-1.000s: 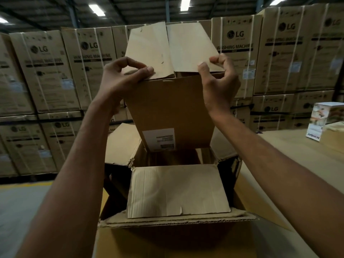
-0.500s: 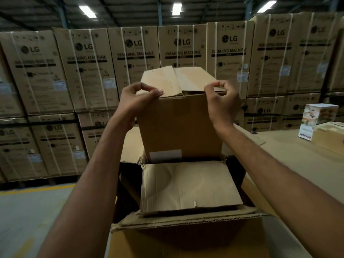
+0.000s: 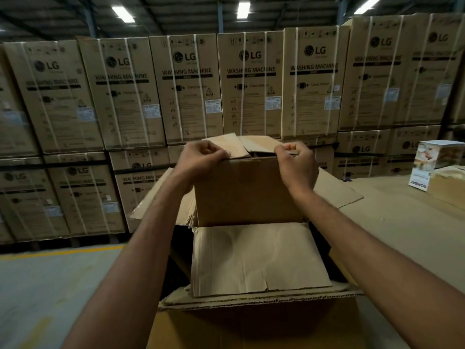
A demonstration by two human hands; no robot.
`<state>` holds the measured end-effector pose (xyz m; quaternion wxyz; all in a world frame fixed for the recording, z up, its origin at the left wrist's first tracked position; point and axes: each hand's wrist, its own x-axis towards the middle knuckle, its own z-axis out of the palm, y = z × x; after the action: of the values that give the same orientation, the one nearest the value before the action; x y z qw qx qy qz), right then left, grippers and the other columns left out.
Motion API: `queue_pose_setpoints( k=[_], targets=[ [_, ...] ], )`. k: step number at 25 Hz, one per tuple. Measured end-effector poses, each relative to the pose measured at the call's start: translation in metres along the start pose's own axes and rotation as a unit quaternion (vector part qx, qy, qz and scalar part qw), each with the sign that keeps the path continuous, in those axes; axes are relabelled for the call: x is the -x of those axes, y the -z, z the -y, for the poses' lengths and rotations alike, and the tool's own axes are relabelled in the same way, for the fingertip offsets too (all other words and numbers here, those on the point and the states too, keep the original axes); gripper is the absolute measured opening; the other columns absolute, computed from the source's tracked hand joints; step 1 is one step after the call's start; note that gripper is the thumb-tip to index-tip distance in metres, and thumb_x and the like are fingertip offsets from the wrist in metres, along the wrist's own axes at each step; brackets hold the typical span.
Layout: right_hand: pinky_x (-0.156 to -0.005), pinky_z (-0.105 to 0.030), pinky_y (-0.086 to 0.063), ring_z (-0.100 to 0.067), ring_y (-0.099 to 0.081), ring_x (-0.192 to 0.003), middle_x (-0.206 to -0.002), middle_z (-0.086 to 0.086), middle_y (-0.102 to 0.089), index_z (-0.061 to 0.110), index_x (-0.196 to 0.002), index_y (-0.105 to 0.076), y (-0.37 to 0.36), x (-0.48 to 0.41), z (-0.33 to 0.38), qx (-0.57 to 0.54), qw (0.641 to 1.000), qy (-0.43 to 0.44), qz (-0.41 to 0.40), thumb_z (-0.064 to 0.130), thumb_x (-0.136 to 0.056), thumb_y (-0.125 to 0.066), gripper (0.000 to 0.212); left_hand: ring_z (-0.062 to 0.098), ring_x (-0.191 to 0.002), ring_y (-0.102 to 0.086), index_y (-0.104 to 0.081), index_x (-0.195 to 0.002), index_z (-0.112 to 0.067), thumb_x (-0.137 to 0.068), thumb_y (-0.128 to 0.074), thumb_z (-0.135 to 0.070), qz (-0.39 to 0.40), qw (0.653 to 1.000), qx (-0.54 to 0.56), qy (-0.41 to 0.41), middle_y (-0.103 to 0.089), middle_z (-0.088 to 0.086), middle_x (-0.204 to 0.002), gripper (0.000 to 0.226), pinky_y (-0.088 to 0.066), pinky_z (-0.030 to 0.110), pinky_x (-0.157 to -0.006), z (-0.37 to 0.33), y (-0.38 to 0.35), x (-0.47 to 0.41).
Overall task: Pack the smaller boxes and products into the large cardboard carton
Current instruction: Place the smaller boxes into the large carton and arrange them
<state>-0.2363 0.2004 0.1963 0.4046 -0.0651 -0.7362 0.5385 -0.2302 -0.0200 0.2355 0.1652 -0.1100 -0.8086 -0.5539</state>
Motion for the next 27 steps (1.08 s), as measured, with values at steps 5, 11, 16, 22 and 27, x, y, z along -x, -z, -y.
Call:
queue_pose_setpoints(
  k=[5,11,16,22,27],
  targets=[
    [-0.059,-0.026,-0.036,-0.010,-0.056,-0.079,-0.093,0.005,-0.066,0.025,-0.094,-0.067,-0.006,0.019,-0.061,0.132,0.986,-0.022,0.097,0.042,-0.090,-0.062,0.018,0.016,-0.119,-0.060,-0.076,-0.104,-0.024,-0.084,-0.082,-0.038,0.080,0.993,-0.076,0.047,-0.069,-0.004,-0.116,0.025,-0.054,0.034,-0.093,0.060,-0.022,0.007],
    [-0.077,-0.036,-0.048,-0.021,-0.057,-0.095,-0.105,0.001,-0.063,0.024,-0.110,-0.064,-0.007,0.021,-0.072,0.305,0.936,0.073,0.160,0.044,-0.098,-0.051,0.027,0.026,-0.139,-0.041,-0.064,-0.130,-0.033,-0.088,-0.072,-0.052,0.198,0.958,-0.189,0.081,-0.045,0.001,-0.152,0.046,-0.039,0.035,-0.099,0.070,-0.019,-0.003],
    [-0.100,-0.046,-0.049,-0.017,-0.055,-0.117,-0.132,0.002,-0.064,0.030,-0.130,-0.065,-0.017,-0.005,-0.045,0.248,0.893,0.118,0.356,0.053,-0.097,-0.046,0.044,0.033,-0.150,-0.028,-0.055,-0.139,-0.042,-0.084,-0.054,-0.079,0.210,0.898,-0.385,-0.026,-0.042,-0.002,-0.159,0.066,-0.018,0.066,-0.118,0.057,-0.026,-0.022],
    [-0.090,-0.041,-0.054,-0.016,-0.063,-0.099,-0.111,0.001,-0.069,0.028,-0.129,-0.067,-0.026,-0.018,-0.027,0.236,0.858,0.101,0.445,0.031,-0.105,-0.045,0.032,0.020,-0.138,-0.045,-0.049,-0.148,-0.029,-0.090,-0.072,-0.048,0.278,0.923,-0.239,-0.114,-0.050,0.001,-0.153,0.065,-0.039,0.033,-0.103,0.051,-0.040,-0.026],
    [-0.082,-0.046,-0.061,-0.022,-0.071,-0.090,-0.099,0.001,-0.073,0.029,-0.109,-0.072,-0.059,-0.011,0.011,0.206,0.884,0.122,0.401,0.022,-0.106,-0.047,0.026,0.009,-0.131,-0.054,-0.063,-0.137,-0.029,-0.088,-0.078,-0.024,0.186,0.958,-0.141,-0.167,-0.060,-0.009,-0.141,0.051,-0.053,0.033,-0.100,0.049,-0.004,-0.017]
  ],
)
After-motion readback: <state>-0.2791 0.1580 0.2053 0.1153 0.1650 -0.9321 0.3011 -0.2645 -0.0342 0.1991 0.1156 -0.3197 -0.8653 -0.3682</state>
